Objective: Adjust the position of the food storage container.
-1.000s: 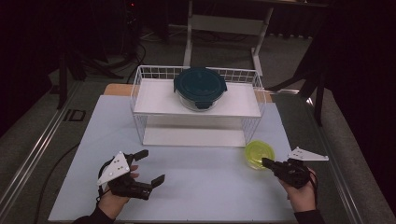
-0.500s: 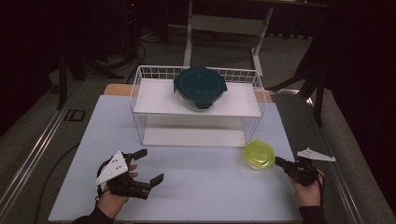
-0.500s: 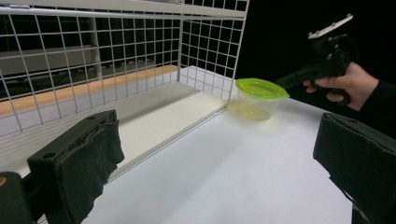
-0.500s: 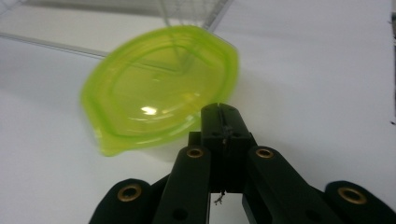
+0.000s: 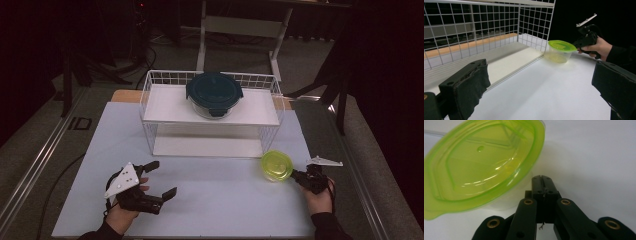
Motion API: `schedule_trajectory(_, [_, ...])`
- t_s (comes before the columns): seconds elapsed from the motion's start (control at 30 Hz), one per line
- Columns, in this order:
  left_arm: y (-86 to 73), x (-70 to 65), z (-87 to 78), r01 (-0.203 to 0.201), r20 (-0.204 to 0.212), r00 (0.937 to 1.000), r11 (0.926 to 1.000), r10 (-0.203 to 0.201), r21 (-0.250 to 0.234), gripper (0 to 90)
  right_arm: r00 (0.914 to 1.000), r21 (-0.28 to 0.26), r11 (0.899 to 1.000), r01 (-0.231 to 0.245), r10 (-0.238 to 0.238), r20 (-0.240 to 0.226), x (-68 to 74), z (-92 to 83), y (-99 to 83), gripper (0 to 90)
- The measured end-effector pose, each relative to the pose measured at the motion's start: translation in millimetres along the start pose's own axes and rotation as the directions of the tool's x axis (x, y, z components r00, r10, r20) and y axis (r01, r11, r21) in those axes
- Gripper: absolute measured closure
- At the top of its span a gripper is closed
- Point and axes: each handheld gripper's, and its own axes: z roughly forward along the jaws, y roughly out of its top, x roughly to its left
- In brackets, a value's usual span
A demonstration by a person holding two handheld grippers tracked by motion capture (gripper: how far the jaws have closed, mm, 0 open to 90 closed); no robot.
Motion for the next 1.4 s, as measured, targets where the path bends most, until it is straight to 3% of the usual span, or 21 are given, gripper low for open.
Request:
schedule_trajectory(0.5, [1.0, -0.2, -1.2, 0.004, -0.001, 1.0, 1.0, -0.004, -0.006, 0.8, 0.9954, 0.022, 0.999, 0.025, -0.022, -0.093, 18.8, 7.9, -7.3, 90.0])
schedule_trajectory(0.77, [1.0, 0.7, -1.4, 0.004, -0.002, 1.0, 1.0, -0.004, -0.006, 0.8, 0.9988, 0.006, 1.0, -0.007, 0.007, -0.048, 4.1, 10.5, 5.3, 90.0])
schedule_trajectory(0.93, [0.5, 0.6, -1.0, 0.005, 0.0, 1.0, 1.0, -0.005, -0.005, 0.8, 0.9976, -0.001, 1.0, -0.023, 0.023, -0.066, -1.4, 19.0, 11.7, 90.0])
schedule_trajectory(1.17, [0.2, 1.4, -1.5, 0.007, 0.0, 1.0, 1.0, -0.007, -0.005, 0.8, 0.9941, 0.014, 1.0, 0.02, -0.018, -0.107, 10.2, 28.5, 15.5, 90.0])
schedule_trajectory(1.4, [0.9, 0.0, -1.2, 0.001, 0.001, 1.0, 1.0, -0.001, -0.006, 0.8, 0.9852, 0.017, 0.998, 0.053, -0.05, -0.164, 25.4, 31.1, 14.7, 90.0])
